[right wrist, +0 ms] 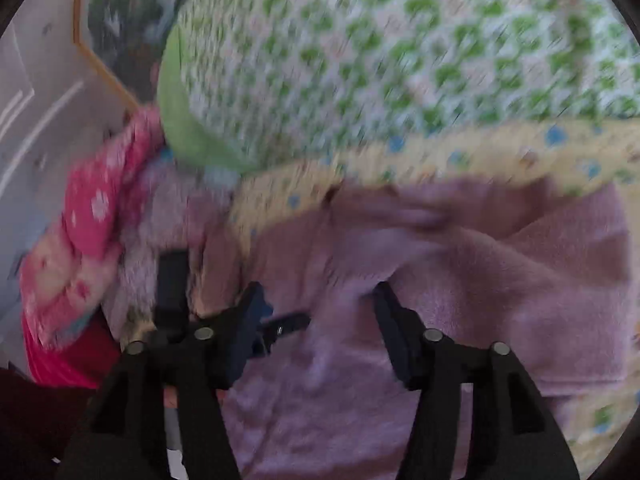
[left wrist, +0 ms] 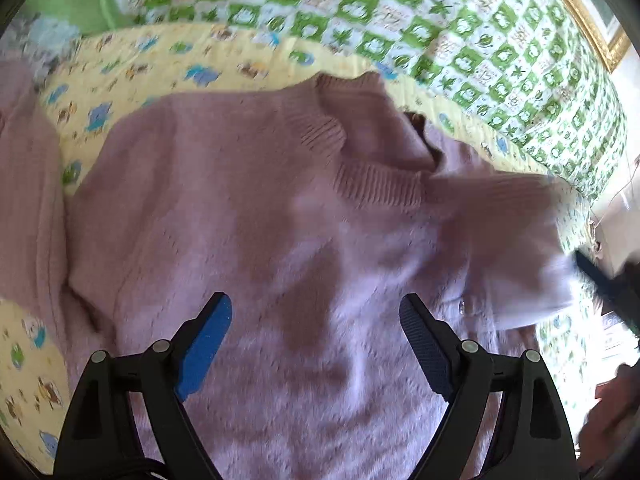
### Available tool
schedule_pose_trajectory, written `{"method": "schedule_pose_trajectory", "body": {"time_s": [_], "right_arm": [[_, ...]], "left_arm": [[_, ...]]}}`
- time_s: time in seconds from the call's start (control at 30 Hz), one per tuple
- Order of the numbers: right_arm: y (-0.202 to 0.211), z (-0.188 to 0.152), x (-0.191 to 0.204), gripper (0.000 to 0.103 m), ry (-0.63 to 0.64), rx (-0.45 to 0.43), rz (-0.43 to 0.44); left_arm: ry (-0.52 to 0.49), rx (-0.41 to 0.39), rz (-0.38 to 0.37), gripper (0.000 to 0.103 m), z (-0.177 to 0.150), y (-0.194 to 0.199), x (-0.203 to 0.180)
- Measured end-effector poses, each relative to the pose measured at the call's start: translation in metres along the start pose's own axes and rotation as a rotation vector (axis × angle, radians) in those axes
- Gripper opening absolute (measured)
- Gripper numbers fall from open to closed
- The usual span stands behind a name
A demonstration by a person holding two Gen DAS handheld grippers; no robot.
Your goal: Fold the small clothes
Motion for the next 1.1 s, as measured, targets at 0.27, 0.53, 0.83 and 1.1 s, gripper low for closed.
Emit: {"method": "schedule_pose_trajectory", "body": {"time_s": [0.27,0.53,0.83,1.1], "right_arm": [[0.029,-0.013,-0.068,0.059,-0.144,-0.071,-0.122],[0.073,-0.009,-0.126,0.059,-0.303,-0.167,-0.235],[0.104,0.0,-0.153,0.059,-0.34,-0.252,-0.317],[0.073,0.017,-0.18,0.059,-0.314,-0.167,-0.37]], "left_arm": [[0.112,0.109,-0.014,0.086,-0.028,-0.037,0.02],[0.057,-0.002,-0.087,0.01,0.027,-0.049,-0.016],[0.067,-0.269,-0.116,0.008,0.01,0.071,0.013],[0.148,-0.154,-0.036,0.008,-0.037,0.046,0.073]]}}
Point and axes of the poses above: each gripper's, at about its wrist camera, not at the fingertips, and y roughly against the way its jaws point, x to its left, z to its top, the point moved 9 cm from there along -y, roughly the way its jaws point, and after that the axes turned 7 degrees about -y, right-handed, at the moved point
